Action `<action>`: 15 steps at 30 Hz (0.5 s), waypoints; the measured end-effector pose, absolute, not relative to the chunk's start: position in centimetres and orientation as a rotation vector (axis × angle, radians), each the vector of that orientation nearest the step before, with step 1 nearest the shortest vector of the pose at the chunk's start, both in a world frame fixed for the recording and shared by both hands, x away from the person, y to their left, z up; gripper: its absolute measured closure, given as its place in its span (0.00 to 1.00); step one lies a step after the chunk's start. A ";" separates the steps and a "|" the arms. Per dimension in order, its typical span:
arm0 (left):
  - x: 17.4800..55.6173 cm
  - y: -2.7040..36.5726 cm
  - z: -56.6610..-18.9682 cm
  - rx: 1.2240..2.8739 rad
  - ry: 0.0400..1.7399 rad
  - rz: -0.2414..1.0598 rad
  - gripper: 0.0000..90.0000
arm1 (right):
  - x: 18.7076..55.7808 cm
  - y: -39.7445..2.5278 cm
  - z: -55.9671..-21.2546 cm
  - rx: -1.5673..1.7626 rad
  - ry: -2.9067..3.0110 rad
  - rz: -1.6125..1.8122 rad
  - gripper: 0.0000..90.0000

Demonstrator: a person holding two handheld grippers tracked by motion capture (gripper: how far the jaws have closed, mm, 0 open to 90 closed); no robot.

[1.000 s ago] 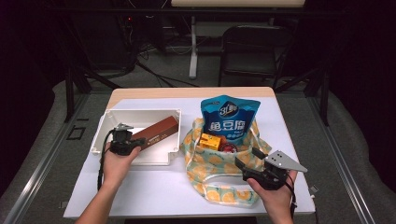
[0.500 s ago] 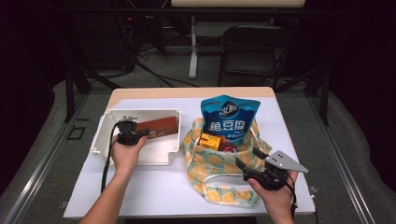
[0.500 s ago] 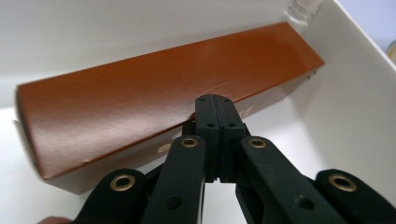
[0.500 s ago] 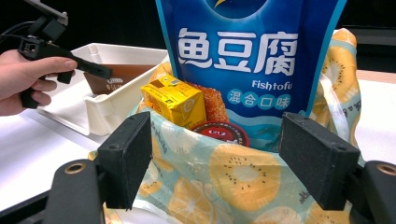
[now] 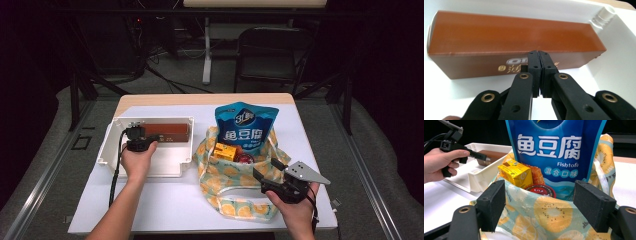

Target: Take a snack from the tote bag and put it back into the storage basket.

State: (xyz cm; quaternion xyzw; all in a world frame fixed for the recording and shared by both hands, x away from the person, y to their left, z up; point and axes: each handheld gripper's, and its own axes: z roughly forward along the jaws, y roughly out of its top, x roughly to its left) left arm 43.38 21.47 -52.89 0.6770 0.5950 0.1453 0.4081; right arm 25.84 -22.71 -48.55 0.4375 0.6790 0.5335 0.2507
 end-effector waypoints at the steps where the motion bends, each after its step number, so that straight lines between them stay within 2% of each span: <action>1: 43.2 21.4 -52.8 1.714 1.485 0.363 0.97 | 25.9 -22.7 -48.5 1.191 1.848 1.450 0.29; 5: 42.1 21.1 -52.3 1.706 1.410 0.351 0.91 | 26.1 -22.8 -48.5 1.195 1.842 1.455 0.33; 11: 39.8 21.2 -51.1 1.679 1.294 0.350 0.74 | 27.1 -22.9 -48.0 1.200 1.837 1.433 0.41; 15: 38.2 21.3 -50.2 1.663 1.224 0.333 0.69 | 28.3 -23.5 -47.4 1.217 1.800 1.405 0.47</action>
